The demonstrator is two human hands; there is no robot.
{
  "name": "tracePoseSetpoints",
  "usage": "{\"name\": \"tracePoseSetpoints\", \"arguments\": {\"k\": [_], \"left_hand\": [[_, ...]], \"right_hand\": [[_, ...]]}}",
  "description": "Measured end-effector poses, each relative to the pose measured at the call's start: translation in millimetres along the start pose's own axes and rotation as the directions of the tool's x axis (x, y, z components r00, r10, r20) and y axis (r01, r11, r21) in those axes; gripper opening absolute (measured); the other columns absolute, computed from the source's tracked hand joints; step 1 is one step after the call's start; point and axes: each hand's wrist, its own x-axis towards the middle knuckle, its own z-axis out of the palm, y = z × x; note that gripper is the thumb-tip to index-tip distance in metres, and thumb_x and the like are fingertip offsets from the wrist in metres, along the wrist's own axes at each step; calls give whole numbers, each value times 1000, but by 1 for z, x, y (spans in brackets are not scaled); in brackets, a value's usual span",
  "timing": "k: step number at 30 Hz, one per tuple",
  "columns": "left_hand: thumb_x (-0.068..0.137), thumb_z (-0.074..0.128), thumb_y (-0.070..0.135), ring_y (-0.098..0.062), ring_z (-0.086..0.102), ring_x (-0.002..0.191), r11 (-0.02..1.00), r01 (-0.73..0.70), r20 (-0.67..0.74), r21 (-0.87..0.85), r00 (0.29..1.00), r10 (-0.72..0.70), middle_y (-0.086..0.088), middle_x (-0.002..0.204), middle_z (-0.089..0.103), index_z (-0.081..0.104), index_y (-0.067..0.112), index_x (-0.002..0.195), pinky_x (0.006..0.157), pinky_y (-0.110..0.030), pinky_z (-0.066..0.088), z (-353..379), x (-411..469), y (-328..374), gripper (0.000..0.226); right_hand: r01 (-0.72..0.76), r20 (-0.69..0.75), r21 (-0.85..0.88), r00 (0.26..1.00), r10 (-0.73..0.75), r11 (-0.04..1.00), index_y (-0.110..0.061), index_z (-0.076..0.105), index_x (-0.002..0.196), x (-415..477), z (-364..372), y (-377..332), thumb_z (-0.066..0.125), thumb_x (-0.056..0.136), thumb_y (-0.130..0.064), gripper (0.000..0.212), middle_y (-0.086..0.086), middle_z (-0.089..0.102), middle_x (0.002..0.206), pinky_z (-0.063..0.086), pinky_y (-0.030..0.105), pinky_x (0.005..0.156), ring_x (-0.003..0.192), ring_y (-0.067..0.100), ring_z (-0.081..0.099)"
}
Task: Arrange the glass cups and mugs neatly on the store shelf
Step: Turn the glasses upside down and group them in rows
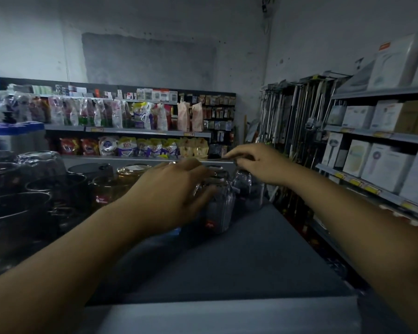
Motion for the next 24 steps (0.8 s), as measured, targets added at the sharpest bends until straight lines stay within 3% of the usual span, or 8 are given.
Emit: {"name": "tracePoseSetpoints", "arguments": {"k": [2,5,8,11,14,18,21,24], "left_hand": [[101,36,44,-18,61,108,997,39,38,-66,999,-37,0,131,57,55,22,134,92,-42,55,-5,19,-7,44],[104,48,37,-18,56,118,994,55,198,-98,980,-35,-3,135,58,56,17,135,99,-34,47,-9,51,-12,38],[105,46,42,-19,56,122,981,114,369,-154,928,-49,-2,137,60,57,22,139,102,-34,43,-7,69,-13,41],[106,40,44,-17,53,126,968,165,428,-192,901,-68,0,143,58,54,27,145,109,-36,39,-3,70,-14,44],[107,39,44,-17,54,125,961,176,405,-212,911,-77,0,142,59,55,28,144,107,-35,40,0,68,-13,43],[107,39,43,-18,56,125,955,183,396,-232,915,-79,-1,141,61,56,29,143,106,-35,41,1,66,-12,42],[107,39,41,-20,58,121,957,183,394,-226,915,-82,-4,136,63,59,24,140,98,-30,40,0,67,-9,42],[107,40,41,-19,59,119,959,174,392,-221,917,-76,-4,135,64,60,22,139,99,-33,42,0,68,-7,42]], "right_hand": [[-59,-49,65,997,62,996,-22,63,134,-7,-2,15,58,102,-20,33,-4,61,130,38,13,72,92,-7,54],[-183,18,208,983,183,961,-28,51,145,-20,1,34,68,94,-37,54,-6,47,146,40,30,97,129,15,48],[-254,46,337,966,254,906,-27,36,153,-30,13,45,74,89,-38,75,3,37,158,35,33,100,143,24,38],[-277,7,391,955,298,878,-25,32,155,-37,26,55,78,83,-45,88,1,37,159,37,31,100,139,20,41],[-267,-26,386,954,300,883,-22,35,152,-44,35,58,81,81,-43,87,-7,47,143,40,22,89,119,9,45],[-259,-76,422,945,318,869,-24,38,150,-48,43,63,84,76,-48,90,-9,49,133,39,30,99,120,10,46],[-260,-82,430,942,324,865,-26,38,150,-48,46,66,85,70,-55,97,-5,52,143,43,37,107,123,11,47],[-239,-79,419,952,297,876,-24,37,151,-49,45,65,84,75,-50,94,-3,50,146,40,32,102,119,8,45]]}}
